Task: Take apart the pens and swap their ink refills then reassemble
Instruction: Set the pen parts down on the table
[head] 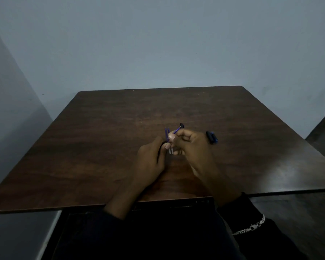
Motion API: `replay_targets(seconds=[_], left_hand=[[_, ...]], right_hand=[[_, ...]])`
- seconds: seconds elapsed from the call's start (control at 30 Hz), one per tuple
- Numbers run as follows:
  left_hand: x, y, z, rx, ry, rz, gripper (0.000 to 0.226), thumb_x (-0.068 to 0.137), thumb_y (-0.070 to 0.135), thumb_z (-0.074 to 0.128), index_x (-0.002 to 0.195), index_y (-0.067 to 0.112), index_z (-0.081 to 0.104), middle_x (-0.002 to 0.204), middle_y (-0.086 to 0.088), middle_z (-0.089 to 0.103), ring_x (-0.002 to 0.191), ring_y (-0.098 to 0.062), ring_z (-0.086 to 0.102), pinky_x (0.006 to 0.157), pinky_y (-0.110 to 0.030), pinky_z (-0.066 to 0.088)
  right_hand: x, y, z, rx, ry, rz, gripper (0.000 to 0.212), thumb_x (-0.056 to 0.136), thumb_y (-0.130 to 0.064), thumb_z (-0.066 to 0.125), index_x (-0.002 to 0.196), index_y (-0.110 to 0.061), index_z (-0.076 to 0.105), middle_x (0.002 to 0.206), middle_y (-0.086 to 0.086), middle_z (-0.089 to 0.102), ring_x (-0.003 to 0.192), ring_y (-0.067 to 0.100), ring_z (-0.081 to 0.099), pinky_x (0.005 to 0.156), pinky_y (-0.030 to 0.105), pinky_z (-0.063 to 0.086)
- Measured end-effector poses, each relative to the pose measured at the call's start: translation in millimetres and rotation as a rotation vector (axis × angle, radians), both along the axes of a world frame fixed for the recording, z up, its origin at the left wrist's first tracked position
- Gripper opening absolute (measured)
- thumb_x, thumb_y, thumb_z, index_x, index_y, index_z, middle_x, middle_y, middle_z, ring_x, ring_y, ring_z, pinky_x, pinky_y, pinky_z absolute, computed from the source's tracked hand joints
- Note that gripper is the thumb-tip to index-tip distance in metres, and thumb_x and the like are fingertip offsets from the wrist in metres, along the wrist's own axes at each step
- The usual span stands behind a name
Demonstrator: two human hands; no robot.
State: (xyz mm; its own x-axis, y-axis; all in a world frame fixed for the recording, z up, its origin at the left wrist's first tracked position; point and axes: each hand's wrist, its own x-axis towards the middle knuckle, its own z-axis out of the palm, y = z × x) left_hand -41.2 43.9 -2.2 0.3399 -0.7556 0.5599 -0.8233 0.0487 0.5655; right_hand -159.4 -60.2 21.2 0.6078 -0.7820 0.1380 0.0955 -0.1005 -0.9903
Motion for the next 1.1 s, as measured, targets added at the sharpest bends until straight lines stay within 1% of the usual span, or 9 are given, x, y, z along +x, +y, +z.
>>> replay_targets(seconds=[0.17, 0.27, 0.4, 0.53, 0.63, 0.77, 0.83, 0.97, 1.1], left_hand=[[6.0, 2.3, -2.7, 0.006, 0.029, 0.021, 0.025, 0.108, 0.021, 0.053, 0.088, 0.006, 0.059, 0.071, 0.007, 0.056, 0.061, -0.013, 0.051, 0.060, -0.030, 0.033], [17.0, 10.1, -0.2, -0.017, 0.055, 0.051, 0.023, 0.107, 0.020, 0.054, 0.091, 0.005, 0.062, 0.072, 0.006, 0.056, 0.063, -0.013, 0.052, 0.062, -0.030, 0.035], [39.4, 28.7, 3.1, -0.028, 0.077, 0.116, 0.020, 0.107, 0.017, 0.055, 0.090, 0.008, 0.061, 0.068, 0.010, 0.050, 0.062, -0.009, 0.049, 0.062, -0.027, 0.035], [66.4, 50.7, 4.7, 0.004, 0.067, 0.182, 0.022, 0.107, 0.017, 0.055, 0.089, 0.006, 0.059, 0.067, 0.001, 0.055, 0.059, -0.011, 0.051, 0.061, -0.030, 0.036], [80.4, 64.6, 4.1, 0.010, 0.075, 0.244, 0.024, 0.108, 0.017, 0.054, 0.087, 0.006, 0.056, 0.064, 0.009, 0.050, 0.057, -0.004, 0.050, 0.058, -0.022, 0.032], [82.5, 70.1, 2.9, 0.006, 0.085, 0.254, 0.025, 0.107, 0.015, 0.055, 0.085, 0.003, 0.054, 0.064, 0.009, 0.047, 0.059, -0.009, 0.047, 0.059, -0.026, 0.030], [81.4, 68.1, 2.4, 0.022, 0.084, 0.236, 0.025, 0.108, 0.016, 0.055, 0.086, 0.003, 0.054, 0.065, 0.009, 0.046, 0.060, -0.011, 0.048, 0.060, -0.028, 0.032], [81.7, 67.3, 0.4, 0.036, 0.079, 0.215, 0.025, 0.108, 0.017, 0.054, 0.088, 0.003, 0.055, 0.066, 0.010, 0.047, 0.060, -0.012, 0.048, 0.060, -0.030, 0.032], [81.8, 67.6, 0.2, 0.031, 0.090, 0.209, 0.024, 0.108, 0.018, 0.054, 0.088, 0.003, 0.056, 0.067, 0.007, 0.051, 0.058, -0.006, 0.048, 0.059, -0.027, 0.031]], right_hand=[[2.9, -19.5, 32.1, -0.005, -0.127, -0.169, 0.014, 0.101, -0.012, 0.062, 0.089, -0.012, 0.069, 0.082, 0.004, 0.077, 0.062, 0.008, 0.068, 0.055, 0.020, 0.053], [15.3, -38.8, 62.3, -0.117, -0.080, -0.188, 0.015, 0.102, -0.013, 0.062, 0.090, -0.008, 0.070, 0.083, 0.008, 0.075, 0.058, 0.006, 0.065, 0.053, 0.018, 0.053], [59.7, -51.4, 79.2, -0.179, 0.213, -0.026, 0.018, 0.096, -0.010, 0.069, 0.095, 0.007, 0.073, 0.079, 0.014, 0.074, 0.051, 0.007, 0.066, 0.051, 0.020, 0.055], [118.7, -37.4, 60.8, -0.161, 0.554, 0.150, 0.015, 0.089, -0.005, 0.078, 0.084, 0.009, 0.075, 0.070, 0.019, 0.072, 0.048, 0.015, 0.067, 0.049, 0.023, 0.057], [153.7, -28.2, 41.5, -0.156, 0.708, 0.186, 0.018, 0.089, 0.000, 0.076, 0.073, 0.008, 0.071, 0.057, 0.016, 0.069, 0.042, 0.016, 0.065, 0.046, 0.027, 0.058], [176.7, -26.9, 29.5, -0.155, 0.807, 0.159, 0.022, 0.088, -0.005, 0.079, 0.070, 0.004, 0.069, 0.065, 0.016, 0.071, 0.058, 0.023, 0.070, 0.076, 0.041, 0.066], [180.3, -27.8, 28.2, -0.161, 0.818, 0.139, 0.020, 0.087, -0.005, 0.079, 0.072, 0.004, 0.070, 0.064, 0.015, 0.070, 0.058, 0.022, 0.070, 0.079, 0.042, 0.065], [179.6, -28.5, 25.0, -0.122, 0.830, 0.115, 0.019, 0.091, -0.007, 0.076, 0.076, 0.000, 0.069, 0.066, 0.012, 0.070, 0.053, 0.016, 0.067, 0.068, 0.034, 0.064], [177.0, -28.0, 20.9, -0.118, 0.809, 0.125, 0.013, 0.092, -0.008, 0.075, 0.096, 0.004, 0.073, 0.068, 0.011, 0.069, 0.053, 0.014, 0.065, 0.056, 0.026, 0.060]])
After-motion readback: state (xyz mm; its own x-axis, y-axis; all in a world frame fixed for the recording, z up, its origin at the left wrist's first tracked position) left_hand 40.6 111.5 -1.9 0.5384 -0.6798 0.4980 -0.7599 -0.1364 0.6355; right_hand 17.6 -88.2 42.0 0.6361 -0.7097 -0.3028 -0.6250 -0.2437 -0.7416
